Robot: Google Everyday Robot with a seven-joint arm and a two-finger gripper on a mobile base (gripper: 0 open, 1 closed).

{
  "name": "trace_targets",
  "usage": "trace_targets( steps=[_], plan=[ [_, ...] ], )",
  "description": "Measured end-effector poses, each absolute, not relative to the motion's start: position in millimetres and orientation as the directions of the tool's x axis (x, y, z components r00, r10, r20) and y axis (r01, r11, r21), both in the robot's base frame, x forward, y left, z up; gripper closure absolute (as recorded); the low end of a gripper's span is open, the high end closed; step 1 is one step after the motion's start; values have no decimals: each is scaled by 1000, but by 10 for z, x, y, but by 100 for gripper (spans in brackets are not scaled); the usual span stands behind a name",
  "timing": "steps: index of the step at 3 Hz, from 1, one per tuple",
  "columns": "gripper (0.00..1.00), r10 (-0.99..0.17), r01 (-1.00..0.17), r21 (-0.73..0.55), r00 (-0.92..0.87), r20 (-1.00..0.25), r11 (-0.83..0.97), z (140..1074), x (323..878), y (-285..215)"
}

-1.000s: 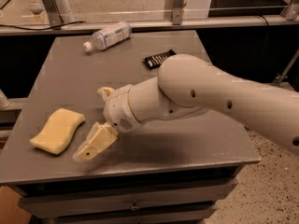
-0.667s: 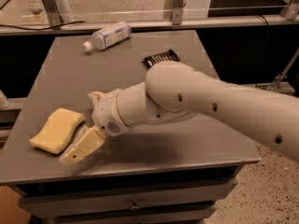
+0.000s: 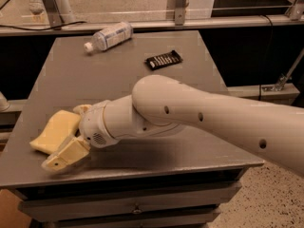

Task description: Move sponge near rxbar chocolate

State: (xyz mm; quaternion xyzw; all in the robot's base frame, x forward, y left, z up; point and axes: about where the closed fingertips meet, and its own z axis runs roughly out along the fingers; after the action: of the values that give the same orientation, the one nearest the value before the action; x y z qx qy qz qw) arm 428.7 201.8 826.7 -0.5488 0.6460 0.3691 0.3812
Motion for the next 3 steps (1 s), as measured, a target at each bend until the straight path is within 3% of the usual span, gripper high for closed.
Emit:
trace_targets(
  steps=[3],
  plan=[
    [87, -396, -978, 47, -126, -910, 202, 8356, 4280, 1837]
  ],
)
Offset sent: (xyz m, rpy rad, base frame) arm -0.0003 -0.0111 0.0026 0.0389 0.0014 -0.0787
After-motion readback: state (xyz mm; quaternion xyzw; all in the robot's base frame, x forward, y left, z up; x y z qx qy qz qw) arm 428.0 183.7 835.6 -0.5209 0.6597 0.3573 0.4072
